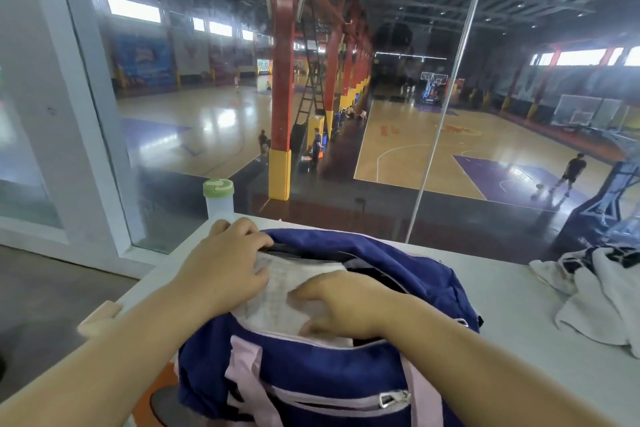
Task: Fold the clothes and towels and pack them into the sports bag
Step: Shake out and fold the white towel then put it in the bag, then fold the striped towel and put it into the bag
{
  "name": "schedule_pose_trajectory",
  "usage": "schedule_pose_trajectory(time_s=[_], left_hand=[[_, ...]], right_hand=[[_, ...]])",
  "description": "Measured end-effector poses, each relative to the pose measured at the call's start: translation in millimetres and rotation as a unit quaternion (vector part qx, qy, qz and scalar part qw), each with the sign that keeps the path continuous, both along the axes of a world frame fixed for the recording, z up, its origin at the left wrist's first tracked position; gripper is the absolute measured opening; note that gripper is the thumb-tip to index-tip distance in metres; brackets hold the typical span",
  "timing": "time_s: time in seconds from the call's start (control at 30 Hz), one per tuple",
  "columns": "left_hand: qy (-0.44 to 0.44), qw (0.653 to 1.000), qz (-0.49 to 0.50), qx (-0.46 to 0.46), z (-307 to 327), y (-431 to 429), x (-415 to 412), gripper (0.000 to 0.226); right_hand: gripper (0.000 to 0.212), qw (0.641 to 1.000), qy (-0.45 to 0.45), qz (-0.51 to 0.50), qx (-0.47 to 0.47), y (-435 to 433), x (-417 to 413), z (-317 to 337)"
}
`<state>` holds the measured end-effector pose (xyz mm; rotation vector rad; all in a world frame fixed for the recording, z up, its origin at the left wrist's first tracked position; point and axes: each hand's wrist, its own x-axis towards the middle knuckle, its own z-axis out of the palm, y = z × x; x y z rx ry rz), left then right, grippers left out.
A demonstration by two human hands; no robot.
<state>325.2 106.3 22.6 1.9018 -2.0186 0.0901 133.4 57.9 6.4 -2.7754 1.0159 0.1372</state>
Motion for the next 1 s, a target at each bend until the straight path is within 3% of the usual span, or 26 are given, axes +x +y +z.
schedule_pose_trajectory(time_s=[0.2,0.4,0.67,0.87,1.0], left_hand=[[0.032,0.993,-0.109,-0.041,9,-4,-50,0.031],[0.037,0.976,-0.217,-0.002,7,-32,-142,0.028],[0.033,0.945,-0.318,0.074,-14,-86,-294,0.024],[0.03,0.933,-0.32,0.16,-44,-134,-388,0.025],[0.065,0.931,-0.303,0.194,-66,-167,-439,0.033]], right_hand=[[0.047,0.996,-0.059,-0.069,0.004,17,-89,30],[0.046,0.972,-0.028,-0.232,0.018,21,-205,31],[0.056,0.882,0.009,-0.466,0.071,14,-368,-3],[0.051,0.798,0.01,-0.602,0.016,-12,-461,-30],[0.059,0.772,-0.036,-0.635,-0.008,-40,-495,-50]])
